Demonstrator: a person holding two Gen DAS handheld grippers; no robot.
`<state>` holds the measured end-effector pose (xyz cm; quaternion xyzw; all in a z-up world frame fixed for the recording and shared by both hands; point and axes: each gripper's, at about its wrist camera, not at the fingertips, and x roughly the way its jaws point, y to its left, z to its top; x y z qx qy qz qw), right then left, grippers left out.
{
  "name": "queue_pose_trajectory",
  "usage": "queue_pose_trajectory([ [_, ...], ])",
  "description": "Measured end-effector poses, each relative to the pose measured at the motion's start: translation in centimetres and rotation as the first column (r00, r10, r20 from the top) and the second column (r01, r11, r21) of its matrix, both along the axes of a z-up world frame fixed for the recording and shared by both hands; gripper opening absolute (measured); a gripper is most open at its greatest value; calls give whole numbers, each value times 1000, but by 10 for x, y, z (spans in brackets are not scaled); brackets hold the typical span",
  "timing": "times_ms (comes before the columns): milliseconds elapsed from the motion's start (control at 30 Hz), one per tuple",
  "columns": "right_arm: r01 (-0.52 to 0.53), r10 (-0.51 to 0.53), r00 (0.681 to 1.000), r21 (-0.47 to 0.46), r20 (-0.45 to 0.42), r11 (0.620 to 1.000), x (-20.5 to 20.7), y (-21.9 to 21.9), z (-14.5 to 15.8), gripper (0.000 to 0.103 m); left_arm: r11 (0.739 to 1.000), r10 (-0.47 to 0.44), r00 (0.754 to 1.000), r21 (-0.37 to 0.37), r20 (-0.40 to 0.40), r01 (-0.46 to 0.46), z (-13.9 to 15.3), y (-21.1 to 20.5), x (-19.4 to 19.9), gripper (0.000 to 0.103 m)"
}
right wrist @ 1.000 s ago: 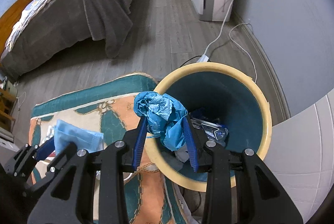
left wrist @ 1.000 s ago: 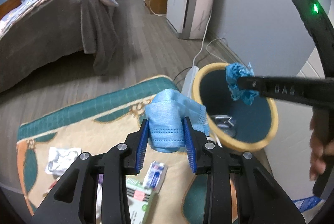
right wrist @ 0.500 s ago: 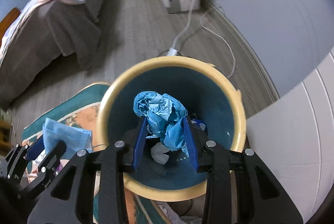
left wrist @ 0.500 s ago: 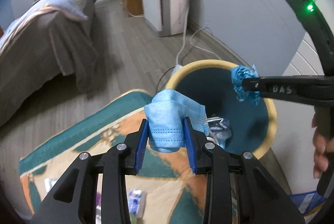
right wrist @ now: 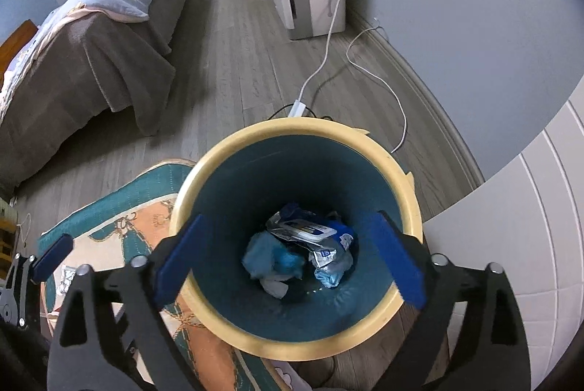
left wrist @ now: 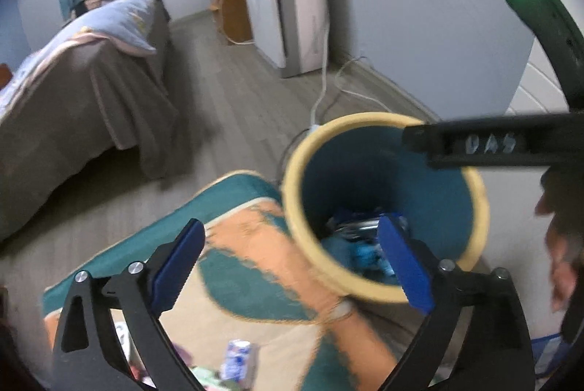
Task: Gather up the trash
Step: 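Move both tools back over the cushion toward the remaining trash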
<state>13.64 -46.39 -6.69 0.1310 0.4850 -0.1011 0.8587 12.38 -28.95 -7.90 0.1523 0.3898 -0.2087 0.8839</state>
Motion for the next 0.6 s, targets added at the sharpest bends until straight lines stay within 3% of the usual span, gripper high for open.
queue_pose_trajectory([
  [167,-26,27,1000,-24,10,999,1,19,15,97,998,58,998,25,-8,-57,6,37,-2,95],
  [400,-107,111,994,-178,14,978,-10,63,39,97,981,193,981,4,26,-193,41,125,-22,96],
  [600,-170,182,981,-157,62,973,-29,110,63,97,948,317,947,13,57,-318,61,207,-48,97],
])
